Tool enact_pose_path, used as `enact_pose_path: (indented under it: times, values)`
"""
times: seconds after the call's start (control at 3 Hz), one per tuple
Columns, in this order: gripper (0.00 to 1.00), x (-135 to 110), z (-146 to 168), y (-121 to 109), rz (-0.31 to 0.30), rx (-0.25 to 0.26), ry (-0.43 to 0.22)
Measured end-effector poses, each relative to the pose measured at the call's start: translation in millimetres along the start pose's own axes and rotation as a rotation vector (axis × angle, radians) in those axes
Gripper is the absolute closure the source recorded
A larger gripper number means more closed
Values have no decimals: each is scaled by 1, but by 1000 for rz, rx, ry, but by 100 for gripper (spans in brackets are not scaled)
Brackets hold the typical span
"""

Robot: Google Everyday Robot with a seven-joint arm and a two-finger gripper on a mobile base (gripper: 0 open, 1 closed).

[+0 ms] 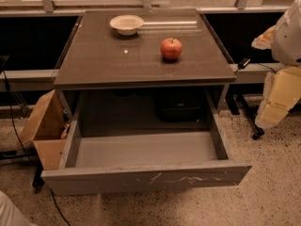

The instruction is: Place apple into top drawer

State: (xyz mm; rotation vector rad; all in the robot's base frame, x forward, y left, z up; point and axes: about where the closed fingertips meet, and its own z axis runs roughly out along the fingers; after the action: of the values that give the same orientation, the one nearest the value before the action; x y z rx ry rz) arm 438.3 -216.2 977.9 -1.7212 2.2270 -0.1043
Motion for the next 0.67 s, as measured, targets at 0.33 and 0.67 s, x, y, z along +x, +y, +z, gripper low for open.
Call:
enact_pose_path:
  times: [0.33, 0.67]
  values:
    - [0, 0, 0, 0, 0, 0, 0]
    - [0, 2, 6, -11, 12, 20, -35]
